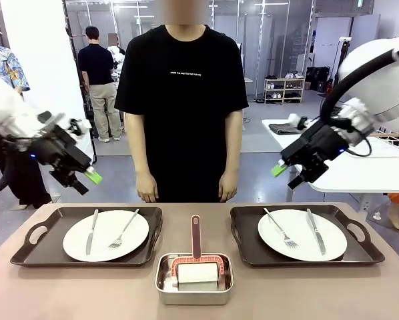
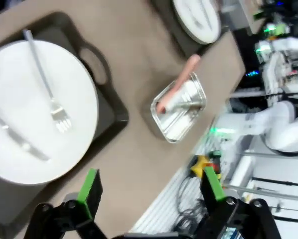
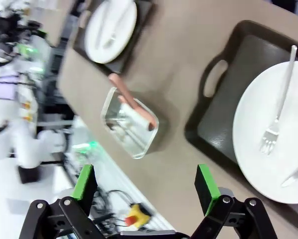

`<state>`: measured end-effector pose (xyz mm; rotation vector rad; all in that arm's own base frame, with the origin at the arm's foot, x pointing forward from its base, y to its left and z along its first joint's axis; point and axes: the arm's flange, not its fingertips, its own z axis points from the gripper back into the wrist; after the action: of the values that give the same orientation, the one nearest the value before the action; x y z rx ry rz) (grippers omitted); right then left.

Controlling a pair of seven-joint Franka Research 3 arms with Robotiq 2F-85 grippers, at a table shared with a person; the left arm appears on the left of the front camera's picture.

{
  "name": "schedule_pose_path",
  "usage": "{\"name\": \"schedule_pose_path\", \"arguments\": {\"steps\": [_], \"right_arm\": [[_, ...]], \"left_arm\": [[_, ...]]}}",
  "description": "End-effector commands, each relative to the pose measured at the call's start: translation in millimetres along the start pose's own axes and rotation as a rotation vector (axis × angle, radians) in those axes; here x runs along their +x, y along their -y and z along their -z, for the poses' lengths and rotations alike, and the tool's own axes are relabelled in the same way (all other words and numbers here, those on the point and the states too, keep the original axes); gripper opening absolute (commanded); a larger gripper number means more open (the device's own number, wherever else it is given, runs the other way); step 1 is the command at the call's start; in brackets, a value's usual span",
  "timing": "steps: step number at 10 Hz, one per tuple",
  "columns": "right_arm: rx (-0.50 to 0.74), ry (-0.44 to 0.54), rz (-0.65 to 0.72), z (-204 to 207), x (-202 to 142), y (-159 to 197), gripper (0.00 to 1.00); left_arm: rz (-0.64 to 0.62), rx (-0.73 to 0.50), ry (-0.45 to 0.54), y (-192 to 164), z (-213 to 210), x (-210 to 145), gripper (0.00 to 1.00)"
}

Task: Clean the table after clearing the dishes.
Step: When the left (or right) Handle tray is removed, use the left hand (or right hand) to clean the left (or right) side of the table with the Lint Roller.

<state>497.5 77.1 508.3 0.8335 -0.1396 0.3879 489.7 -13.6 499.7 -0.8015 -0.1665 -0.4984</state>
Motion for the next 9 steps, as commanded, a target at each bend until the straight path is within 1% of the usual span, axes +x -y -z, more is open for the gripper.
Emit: {"name": "schedule_pose_path", "arguments": {"steps": [1,2,3,4,5,6,7,8,9], "right_arm": [[0.239,0.082,0.148,-42.9,-6.9,38.0,1.00],[0.322,0.086,0.209,-63.6,-19.3,55.4,1.00],[0.336,0.119,0.271,-84.8,-33.5,75.4,1.00],[0.327,0.118,0.310,-106.5,-49.3,94.8,1.00],[0.341,0.167,0.372,-135.4,-70.3,121.6,1.00],[0.337,0.197,0.416,-159.5,-88.5,145.0,1.00],[0.305,0.206,0.456,-179.7,-106.1,162.6,1.00],[0.322,0.246,0.476,-200.1,-125.2,175.8,1.00],[0.319,0.296,0.515,-218.7,-146.1,191.0,1.00]], "left_arm": [[-0.109,-0.240,0.111,-37.2,-35.1,-17.8,1.00],[-0.138,-0.363,0.155,-53.2,-53.7,-39.1,1.00],[-0.177,-0.501,0.209,-75.2,-73.4,-61.9,1.00],[-0.211,-0.547,0.246,-95.3,-90.3,-85.1,1.00],[-0.283,-0.574,0.291,-113.9,-109.3,-111.7,1.00],[-0.326,-0.582,0.353,-128.8,-125.6,-133.4,1.00],[-0.382,-0.565,0.355,-139.5,-142.7,-156.5,1.00],[-0.382,-0.559,0.411,-144.6,-159.9,-181.9,1.00],[-0.426,-0.535,0.411,-154.6,-170.9,-208.3,1.00]]}}
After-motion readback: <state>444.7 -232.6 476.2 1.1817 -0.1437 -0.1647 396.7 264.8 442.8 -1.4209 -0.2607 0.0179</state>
